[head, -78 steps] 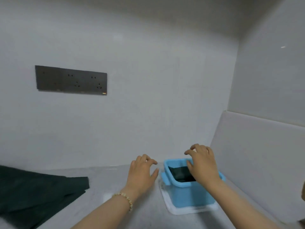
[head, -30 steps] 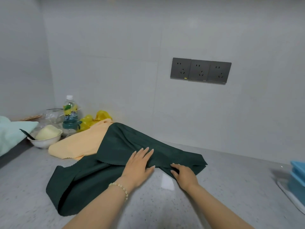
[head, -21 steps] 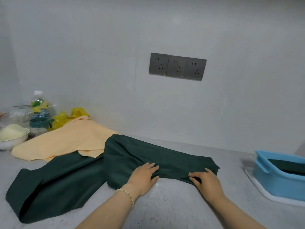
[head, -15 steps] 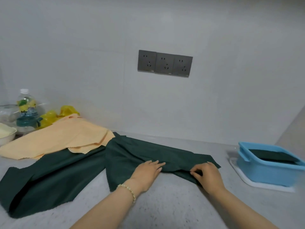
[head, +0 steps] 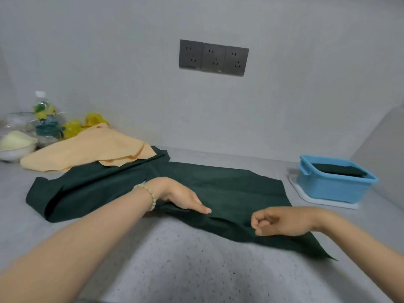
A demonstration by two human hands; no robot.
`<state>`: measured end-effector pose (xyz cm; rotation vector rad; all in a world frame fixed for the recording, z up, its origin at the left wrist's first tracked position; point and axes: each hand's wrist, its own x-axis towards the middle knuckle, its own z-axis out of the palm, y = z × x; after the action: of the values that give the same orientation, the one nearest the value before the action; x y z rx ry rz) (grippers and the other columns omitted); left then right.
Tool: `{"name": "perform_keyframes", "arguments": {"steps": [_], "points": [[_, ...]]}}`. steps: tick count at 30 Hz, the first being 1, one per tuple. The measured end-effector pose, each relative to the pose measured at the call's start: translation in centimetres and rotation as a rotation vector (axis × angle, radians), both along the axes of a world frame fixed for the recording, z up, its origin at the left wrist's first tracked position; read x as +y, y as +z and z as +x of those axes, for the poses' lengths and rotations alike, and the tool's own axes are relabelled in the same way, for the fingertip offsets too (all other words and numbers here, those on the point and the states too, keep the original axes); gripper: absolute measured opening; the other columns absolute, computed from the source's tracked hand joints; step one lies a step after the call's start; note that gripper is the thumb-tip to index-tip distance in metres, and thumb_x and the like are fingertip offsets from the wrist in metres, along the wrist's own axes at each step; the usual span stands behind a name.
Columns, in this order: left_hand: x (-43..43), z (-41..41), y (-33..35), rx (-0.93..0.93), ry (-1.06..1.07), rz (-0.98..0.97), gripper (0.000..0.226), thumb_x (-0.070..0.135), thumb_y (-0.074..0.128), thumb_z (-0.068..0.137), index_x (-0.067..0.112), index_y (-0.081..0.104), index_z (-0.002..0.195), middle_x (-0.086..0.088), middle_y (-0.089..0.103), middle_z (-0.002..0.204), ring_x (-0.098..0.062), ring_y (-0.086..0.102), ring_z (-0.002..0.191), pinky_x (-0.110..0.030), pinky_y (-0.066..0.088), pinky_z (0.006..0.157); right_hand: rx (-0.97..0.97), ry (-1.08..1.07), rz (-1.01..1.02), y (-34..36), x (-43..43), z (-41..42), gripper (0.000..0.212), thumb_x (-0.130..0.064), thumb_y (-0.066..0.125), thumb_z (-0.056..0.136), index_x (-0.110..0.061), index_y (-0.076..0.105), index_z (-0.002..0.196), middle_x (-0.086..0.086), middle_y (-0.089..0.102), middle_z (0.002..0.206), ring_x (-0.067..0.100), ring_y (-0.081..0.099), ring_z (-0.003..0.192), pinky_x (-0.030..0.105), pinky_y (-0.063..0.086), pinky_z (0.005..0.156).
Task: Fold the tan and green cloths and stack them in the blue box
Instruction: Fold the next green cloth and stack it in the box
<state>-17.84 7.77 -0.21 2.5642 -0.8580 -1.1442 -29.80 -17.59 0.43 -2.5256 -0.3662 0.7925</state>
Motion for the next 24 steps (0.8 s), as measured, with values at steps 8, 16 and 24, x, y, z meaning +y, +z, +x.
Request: {"name": "perform_keyframes", "arguments": {"steps": [8,16,24], "points": [[-1.9,2.6,-1.7,-0.292,0.289,-0.535,0.044,0.044,0.043,0.098,0.021,0.051,0.136,0.001,0.055,0.137,-0.016,0.05,0.127,-0.026,0.038,0.104,-0.307,-0.385,0.241,-1.4,-1.3,3.1,0.009,-0.018,0.056,0.095,-0.013,0.063,0.096,0.002,0.071,0.103,0.018,0.064,0.098,0.022,0.047,0.088],[-2.7,4.8,-8.3,-0.579,0.236,-0.078,0.066,0.058,0.016,0.098,0.028,-0.007,0.152,-0.003,-0.009,0.16,-0.023,-0.011,0.147,-0.042,-0.006,0.119,-0.475,-0.501,-0.042,-6.9,-2.0,7.7,0.055,-0.037,0.046,0.098,-0.021,0.029,0.148,0.0,0.019,0.158,0.014,0.018,0.145,0.031,0.014,0.118],[-3.2,6.1,-4.9,-0.893,0.036,-0.081,0.048,0.056,0.031,0.097,0.022,0.056,0.118,-0.003,0.063,0.114,-0.024,0.057,0.107,-0.031,0.036,0.082,-0.915,-0.704,-0.264,-9.4,-3.6,8.8,0.041,-0.039,0.042,0.097,-0.013,0.06,0.07,-0.001,0.06,0.061,0.022,0.059,0.066,0.031,0.039,0.055]]}}
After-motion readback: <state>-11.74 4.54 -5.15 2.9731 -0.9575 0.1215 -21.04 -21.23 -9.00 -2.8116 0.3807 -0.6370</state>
